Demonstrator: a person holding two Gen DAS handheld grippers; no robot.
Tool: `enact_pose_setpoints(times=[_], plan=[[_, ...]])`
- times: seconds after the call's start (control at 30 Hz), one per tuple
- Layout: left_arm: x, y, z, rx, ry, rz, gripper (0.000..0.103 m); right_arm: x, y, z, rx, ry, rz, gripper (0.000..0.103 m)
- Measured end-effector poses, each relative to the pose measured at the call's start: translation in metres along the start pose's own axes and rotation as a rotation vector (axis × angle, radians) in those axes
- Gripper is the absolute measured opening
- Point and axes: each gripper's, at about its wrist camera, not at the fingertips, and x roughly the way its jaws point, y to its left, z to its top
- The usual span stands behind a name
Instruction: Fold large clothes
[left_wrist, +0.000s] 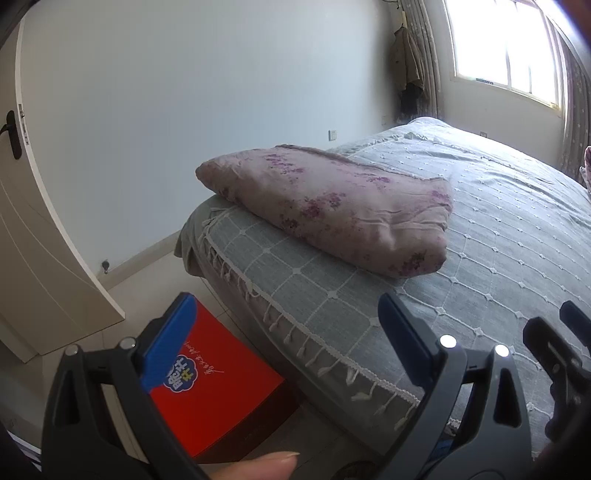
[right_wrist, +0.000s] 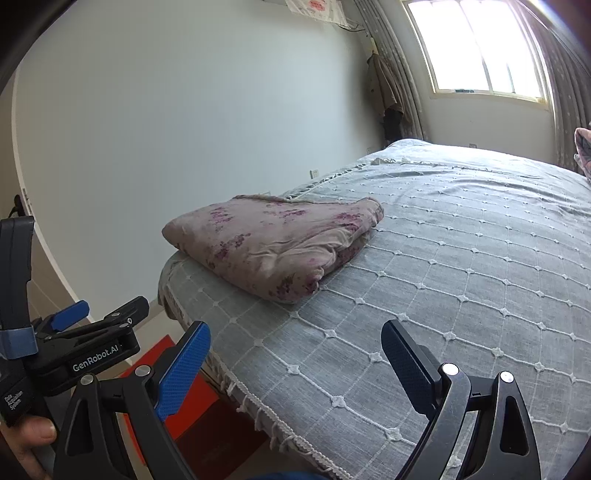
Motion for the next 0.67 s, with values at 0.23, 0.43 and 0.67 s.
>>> enact_pose_setpoints(times=[0.23, 0.43, 0.67], plan=[[-0.001, -0.001, 0.001, 0.003, -0.003, -0.006, 0.098, 0.001, 0.0, 0.0, 0.0, -0.002, -0.007, 0.095], [-0.003, -0.005, 0.001, 0.01, -0.006, -0.015, 0.098, 0.001, -0.001, 0.0, -0.001, -0.005, -0.012, 0.095], [-0.007, -0.012, 0.003, 0.028, -0.028, -0.021, 0.098, 0.002, -0.001, 0.0, 0.0, -0.005, -0.015, 0.095]])
